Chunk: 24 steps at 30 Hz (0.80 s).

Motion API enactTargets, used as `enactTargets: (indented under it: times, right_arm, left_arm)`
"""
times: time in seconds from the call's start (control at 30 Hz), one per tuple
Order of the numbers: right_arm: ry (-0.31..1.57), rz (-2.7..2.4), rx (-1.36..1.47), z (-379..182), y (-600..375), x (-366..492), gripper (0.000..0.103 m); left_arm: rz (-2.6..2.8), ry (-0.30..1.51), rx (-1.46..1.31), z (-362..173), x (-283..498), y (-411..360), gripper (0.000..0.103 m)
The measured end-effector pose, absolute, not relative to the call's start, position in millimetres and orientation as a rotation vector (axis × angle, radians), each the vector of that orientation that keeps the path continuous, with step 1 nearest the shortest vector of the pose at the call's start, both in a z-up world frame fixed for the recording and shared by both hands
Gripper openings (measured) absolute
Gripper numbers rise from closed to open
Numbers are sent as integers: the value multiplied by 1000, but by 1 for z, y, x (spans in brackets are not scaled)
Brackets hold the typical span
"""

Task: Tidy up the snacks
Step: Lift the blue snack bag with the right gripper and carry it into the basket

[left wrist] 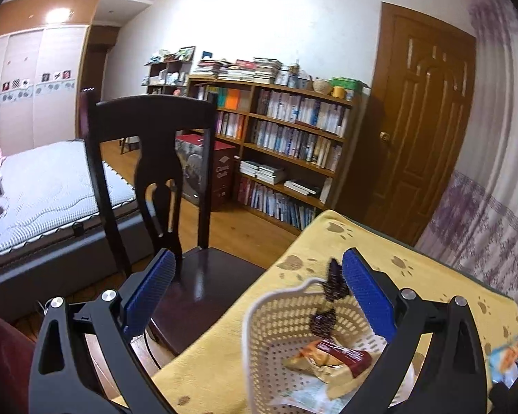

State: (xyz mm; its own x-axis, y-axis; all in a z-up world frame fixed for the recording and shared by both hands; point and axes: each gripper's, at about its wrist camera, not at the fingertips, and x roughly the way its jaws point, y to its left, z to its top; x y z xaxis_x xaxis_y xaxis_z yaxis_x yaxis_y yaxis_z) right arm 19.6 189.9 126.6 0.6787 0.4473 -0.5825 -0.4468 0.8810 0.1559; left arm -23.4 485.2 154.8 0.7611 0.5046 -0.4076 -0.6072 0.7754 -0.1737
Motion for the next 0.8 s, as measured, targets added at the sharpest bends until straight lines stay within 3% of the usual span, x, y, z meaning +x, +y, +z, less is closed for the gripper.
enactTargets:
  times: [0.4, 0.5, 0.8]
  right_arm:
    - [756, 717, -70, 118, 350, 52, 59]
    - [776, 746, -60, 114, 365, 57, 64]
    - [763, 756, -27, 115, 345, 47, 64]
  left_arm:
    - [676, 333, -408, 153, -39, 521, 99]
    - [677, 326, -421, 152, -42, 523, 99]
    - [672, 329, -410, 152, -39, 518, 99]
